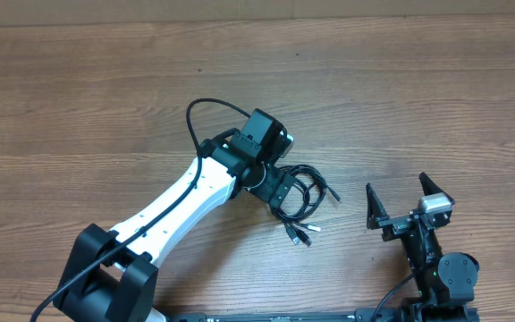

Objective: Untangle cables
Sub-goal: 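Lower the open left gripper onto the cable bundle and close it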

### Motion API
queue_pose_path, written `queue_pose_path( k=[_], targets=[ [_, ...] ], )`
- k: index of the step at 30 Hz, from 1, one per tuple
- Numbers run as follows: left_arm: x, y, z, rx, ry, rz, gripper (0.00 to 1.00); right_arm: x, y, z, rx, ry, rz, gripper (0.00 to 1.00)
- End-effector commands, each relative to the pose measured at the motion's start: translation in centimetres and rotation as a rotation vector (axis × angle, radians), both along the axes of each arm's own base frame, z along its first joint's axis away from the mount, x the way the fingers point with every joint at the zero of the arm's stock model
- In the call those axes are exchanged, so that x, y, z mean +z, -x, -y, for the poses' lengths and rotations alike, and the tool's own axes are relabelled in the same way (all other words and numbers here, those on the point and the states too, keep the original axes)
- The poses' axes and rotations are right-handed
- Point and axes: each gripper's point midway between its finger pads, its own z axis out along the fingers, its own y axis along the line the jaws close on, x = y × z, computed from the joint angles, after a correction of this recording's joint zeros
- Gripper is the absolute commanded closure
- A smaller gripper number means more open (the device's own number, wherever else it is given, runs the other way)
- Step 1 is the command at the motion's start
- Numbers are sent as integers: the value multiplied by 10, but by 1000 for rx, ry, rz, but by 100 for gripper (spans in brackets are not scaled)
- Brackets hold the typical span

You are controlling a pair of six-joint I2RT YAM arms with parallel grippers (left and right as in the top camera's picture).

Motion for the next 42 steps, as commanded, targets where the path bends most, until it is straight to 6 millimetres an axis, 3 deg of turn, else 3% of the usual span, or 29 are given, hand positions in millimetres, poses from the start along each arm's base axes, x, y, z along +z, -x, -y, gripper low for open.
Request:
queue_pose_path(
  k=[1,10,14,21,27,30,33,42],
  targets=[
    [1,-3,7,17,20,-12,1,-4,0,-1,3,-2,-6,0],
    [-35,2,5,27,-32,-101,0,-4,0,-1,3,-2,-6,0],
    [-45,3,4,50,-43,-127,17,-4,0,-1,3,-2,-6,0],
    [-62,8,3,49,-67,-172,18,-4,0,-1,3,-2,-6,0],
    [-64,4,6,56,-56,-161,21,-4,0,-1,3,-2,-6,0],
    [-63,1,10,51,-47,-147,30,-4,0,-1,3,-2,-6,0],
    [-63,1,9,52,-47,-148,48,-4,0,-1,3,-2,-6,0],
    [-65,1,10,59,-47,-150,58,-4,0,-1,3,-2,-6,0]
  ],
)
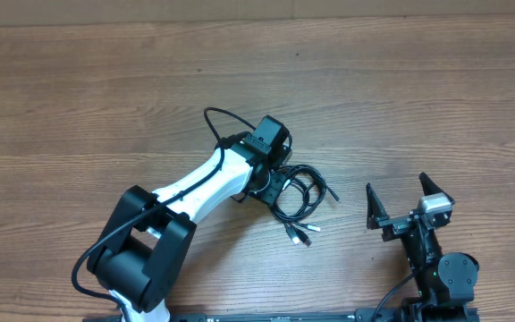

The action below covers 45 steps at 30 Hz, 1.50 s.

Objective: Untangle cables
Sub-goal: 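Lower the open left gripper onto the cable bundle and close it, then lift the grasped cable bundle upward with the left gripper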

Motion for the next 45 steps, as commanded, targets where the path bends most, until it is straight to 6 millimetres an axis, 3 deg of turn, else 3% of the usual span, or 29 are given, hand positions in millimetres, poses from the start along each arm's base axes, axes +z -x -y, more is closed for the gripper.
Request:
queue_pose_path(
  k=[1,5,8,13,16,18,23,29,36,39,45],
  targets=[
    [-1,-2,7,-5,10,-1,58,-4,0,-1,3,-1,-6,0],
    [-1,-2,7,2,9,-4,47,-4,0,-1,3,-1,-6,0],
    [-2,-3,7,6,11,-3,47,-4,0,-1,3,-1,-6,0],
    [-1,-5,8,18,18,3,58,-4,0,-1,3,-1,-6,0],
    [-1,-5,8,24,19,3,73,-4,0,-1,3,-1,-6,0],
    [-1,-6,9,23,22,7,75,-4,0,-1,3,-1,-6,0],
    [-1,-7,10,24,28,14,61,-4,0,-1,3,-1,-6,0],
    [-3,-7,10,24,25,10,61,-4,0,-1,3,-1,-6,0],
    [-19,-2,7,45,-1,-34,77,-4,0,-1,3,-1,-6,0],
    [-22,-1,6,50,-6,-39,96,-4,0,-1,3,-1,-6,0],
    [-21,1,4,44,-14,-48,96,-4,0,-1,3,-1,-6,0]
  ],
)
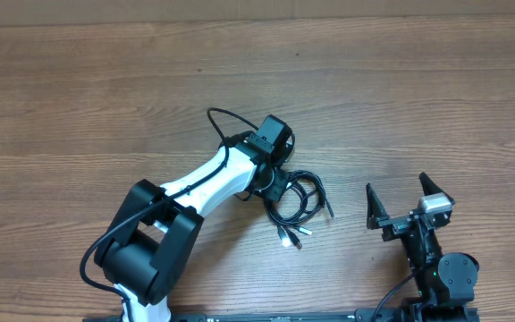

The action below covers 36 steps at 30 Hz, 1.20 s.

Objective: Untangle cables
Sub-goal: 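Lift the grasped cable bundle upward with the left gripper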

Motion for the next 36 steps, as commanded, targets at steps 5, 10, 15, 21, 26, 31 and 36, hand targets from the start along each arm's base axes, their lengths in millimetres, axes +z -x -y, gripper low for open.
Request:
queue_pose_path(
  k=[5,10,15,21,26,31,36],
  targets=[
    [11,1,-6,-41,-41,2,96,-4,0,-1,3,-2,-6,0],
    [72,-15,6,-130,25,142,96,-4,0,-1,3,-2,-6,0],
    [148,-19,8,-290,74,326,96,-4,0,-1,3,-2,-6,0],
    [201,-7,-1,-352,103,444,96,-4,0,-1,3,-2,-6,0],
    [225,3,-10,-348,113,492,96,-3,0,-1,4,-2,-4,0],
    [241,11,-15,-337,132,524,96,3,0,-5,27,-17,18,0],
    [254,16,-19,-327,150,555,96,29,9,-20,127,-226,19,0]
  ],
)
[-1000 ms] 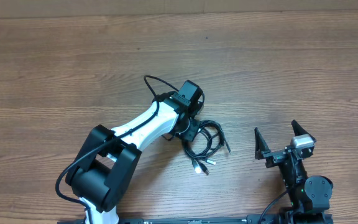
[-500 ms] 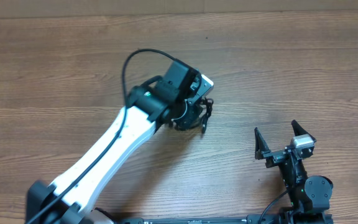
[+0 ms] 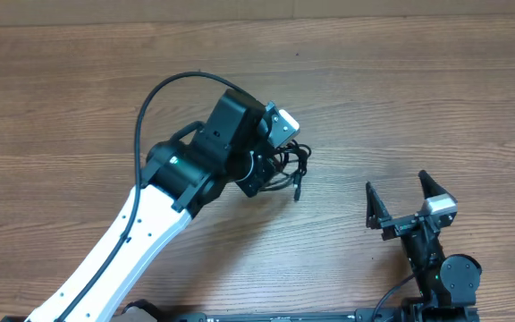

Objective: Untangle cables
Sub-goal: 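Lift the grasped cable bundle upward with the left gripper, then move the right gripper toward the hanging cables held by the left gripper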

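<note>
A bundle of black cables point(image 3: 294, 165) hangs bunched at the tip of my left gripper point(image 3: 275, 174), which is shut on it. One loose cable end point(image 3: 298, 190) dangles below the bunch. The left arm is raised toward the camera, and its wrist hides the fingers and most of the bundle. My right gripper point(image 3: 404, 204) stands open at the lower right, well clear of the cables, with nothing between its fingers.
The wooden table point(image 3: 436, 98) carries nothing else in view. The left arm's own black cable point(image 3: 164, 89) loops out to the upper left of its wrist. The right arm's base point(image 3: 441, 273) sits at the bottom edge.
The left arm has risen with the cable bundle in its gripper. The bundle is off the table and sits bunched higher up and slightly left. The right arm has not moved.
At first the left gripper was low at the left edge of the coiled bundle lying on the table. The arm's pose then changed while the gripper stayed at the coil. The coil then shifted slightly down and left. Now the bundle hangs lifted from the gripper.
</note>
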### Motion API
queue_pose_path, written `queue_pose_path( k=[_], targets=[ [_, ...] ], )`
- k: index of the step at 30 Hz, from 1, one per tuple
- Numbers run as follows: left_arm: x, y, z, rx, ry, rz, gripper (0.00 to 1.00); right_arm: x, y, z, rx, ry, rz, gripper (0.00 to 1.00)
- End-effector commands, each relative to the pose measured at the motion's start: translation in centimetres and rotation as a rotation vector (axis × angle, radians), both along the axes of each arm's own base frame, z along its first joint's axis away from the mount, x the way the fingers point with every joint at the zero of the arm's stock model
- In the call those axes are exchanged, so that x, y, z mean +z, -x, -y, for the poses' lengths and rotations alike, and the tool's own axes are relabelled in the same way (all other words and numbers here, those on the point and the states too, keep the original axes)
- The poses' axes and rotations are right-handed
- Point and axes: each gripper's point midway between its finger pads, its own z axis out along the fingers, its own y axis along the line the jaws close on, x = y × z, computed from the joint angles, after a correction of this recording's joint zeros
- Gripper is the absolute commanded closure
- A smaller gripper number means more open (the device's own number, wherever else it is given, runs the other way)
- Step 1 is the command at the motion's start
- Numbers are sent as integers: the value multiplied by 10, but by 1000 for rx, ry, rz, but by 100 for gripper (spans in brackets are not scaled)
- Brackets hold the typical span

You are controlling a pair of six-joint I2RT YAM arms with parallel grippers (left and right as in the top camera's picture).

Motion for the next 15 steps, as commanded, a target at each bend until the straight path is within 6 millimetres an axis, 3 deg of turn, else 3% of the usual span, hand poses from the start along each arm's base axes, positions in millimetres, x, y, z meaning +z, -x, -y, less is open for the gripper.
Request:
queue_pose_path(
  k=[1,11,15],
  targets=[
    [27,3,-3,-4,37,72,96,19,10,-17,111,-143,-28,0],
    [40,4,-4,39,91,83,96,84,50,-30,187,-149,-202,0],
    [44,7,4,34,144,64,96,103,63,-45,284,-160,-307,0]
  ],
)
